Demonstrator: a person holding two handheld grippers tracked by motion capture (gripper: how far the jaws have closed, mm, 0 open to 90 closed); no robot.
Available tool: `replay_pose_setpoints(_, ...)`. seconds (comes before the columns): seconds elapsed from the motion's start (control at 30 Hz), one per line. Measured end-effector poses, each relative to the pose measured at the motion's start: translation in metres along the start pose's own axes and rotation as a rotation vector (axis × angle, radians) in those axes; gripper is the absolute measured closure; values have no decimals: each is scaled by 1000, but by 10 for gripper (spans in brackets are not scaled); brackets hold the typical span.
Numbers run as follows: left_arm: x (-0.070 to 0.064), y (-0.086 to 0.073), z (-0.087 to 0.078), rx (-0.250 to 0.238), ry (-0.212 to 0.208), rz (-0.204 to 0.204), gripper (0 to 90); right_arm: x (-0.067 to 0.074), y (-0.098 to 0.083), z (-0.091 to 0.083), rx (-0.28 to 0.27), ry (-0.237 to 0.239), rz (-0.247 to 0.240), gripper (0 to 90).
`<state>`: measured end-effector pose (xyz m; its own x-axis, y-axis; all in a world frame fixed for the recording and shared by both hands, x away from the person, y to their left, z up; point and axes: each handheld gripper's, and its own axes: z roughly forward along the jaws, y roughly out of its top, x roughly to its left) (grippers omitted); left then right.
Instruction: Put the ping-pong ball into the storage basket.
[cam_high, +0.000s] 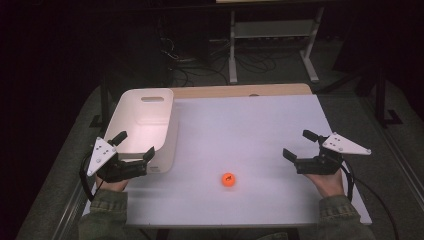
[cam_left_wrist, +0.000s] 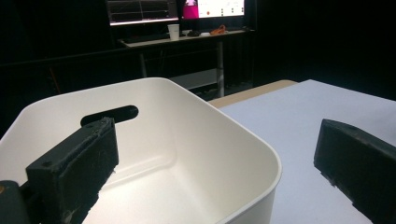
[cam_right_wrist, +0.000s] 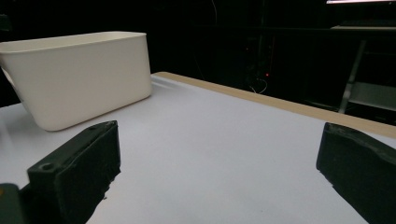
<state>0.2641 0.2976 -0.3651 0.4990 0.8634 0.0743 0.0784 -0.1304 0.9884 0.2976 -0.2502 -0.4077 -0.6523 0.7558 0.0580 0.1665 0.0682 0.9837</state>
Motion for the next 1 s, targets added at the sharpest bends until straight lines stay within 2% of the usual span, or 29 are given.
replay_pose_setpoints(0.43,1,4,-1,17,-8,3,0,0,-2,1,16,-8,-1,0)
replay_pose_setpoints(0.67,1,5,-1,28,-29,1,0,0,-3,3,23,-7,-5,0)
replay_pose_setpoints(1.0,-3,14,6,51,-56,39,0,1,-3,3,23,-7,-3,0)
